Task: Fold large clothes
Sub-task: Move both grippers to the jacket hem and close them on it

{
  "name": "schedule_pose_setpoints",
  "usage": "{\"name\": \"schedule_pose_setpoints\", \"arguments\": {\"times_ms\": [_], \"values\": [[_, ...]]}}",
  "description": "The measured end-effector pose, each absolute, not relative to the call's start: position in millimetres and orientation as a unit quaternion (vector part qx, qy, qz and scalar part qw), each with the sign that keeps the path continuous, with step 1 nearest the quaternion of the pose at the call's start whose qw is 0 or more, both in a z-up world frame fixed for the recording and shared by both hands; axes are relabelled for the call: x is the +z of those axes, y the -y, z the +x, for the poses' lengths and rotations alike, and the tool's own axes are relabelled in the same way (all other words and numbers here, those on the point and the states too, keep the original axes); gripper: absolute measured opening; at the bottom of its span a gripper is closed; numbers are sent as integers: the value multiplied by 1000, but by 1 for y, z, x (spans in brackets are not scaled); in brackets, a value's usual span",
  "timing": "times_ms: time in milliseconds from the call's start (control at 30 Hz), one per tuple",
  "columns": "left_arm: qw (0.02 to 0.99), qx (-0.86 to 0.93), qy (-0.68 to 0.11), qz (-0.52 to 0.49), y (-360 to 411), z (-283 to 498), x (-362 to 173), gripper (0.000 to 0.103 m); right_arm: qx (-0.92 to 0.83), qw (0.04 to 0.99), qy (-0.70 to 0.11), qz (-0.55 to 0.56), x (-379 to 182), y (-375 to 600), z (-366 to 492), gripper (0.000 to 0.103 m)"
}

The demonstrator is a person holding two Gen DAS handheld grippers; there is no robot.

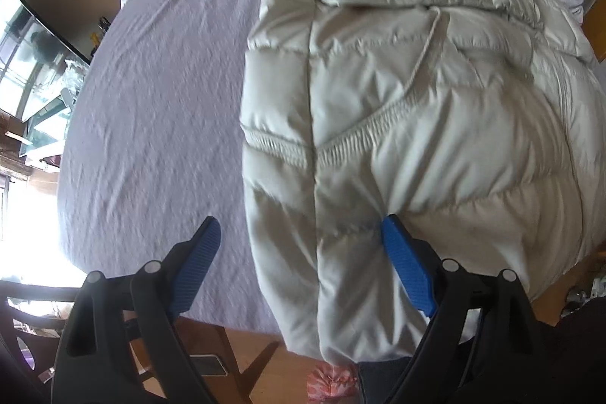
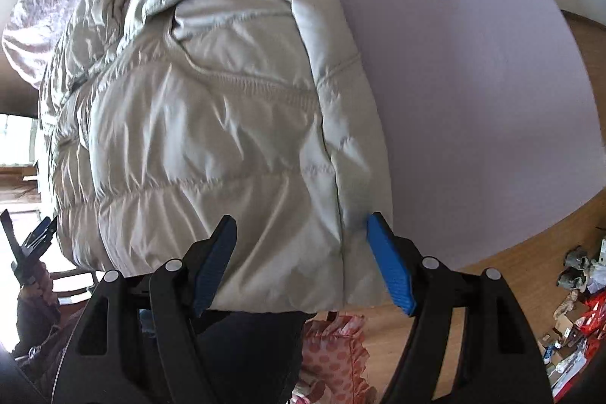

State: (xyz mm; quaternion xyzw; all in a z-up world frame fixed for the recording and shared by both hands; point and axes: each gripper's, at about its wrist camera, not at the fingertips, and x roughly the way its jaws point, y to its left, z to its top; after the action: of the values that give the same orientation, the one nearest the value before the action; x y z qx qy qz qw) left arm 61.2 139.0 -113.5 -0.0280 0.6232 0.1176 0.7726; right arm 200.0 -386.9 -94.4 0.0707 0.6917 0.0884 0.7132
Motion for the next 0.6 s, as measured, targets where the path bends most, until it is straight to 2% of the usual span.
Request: {"name": "schedule_pose_setpoints", "arguments": {"times_ms": [267,433,600], "values": [[766,113,-632,-37,-138,55,-121,87,101,691,-711,78,-122,397,189,74],[763,102,-637,-47,-140,56,-124,80,100,690,-712,82,-133,395,188,74],[761,95,-640,-53,-140,50,-125,80,81,702,-701,97,-138,407,180,74]]}}
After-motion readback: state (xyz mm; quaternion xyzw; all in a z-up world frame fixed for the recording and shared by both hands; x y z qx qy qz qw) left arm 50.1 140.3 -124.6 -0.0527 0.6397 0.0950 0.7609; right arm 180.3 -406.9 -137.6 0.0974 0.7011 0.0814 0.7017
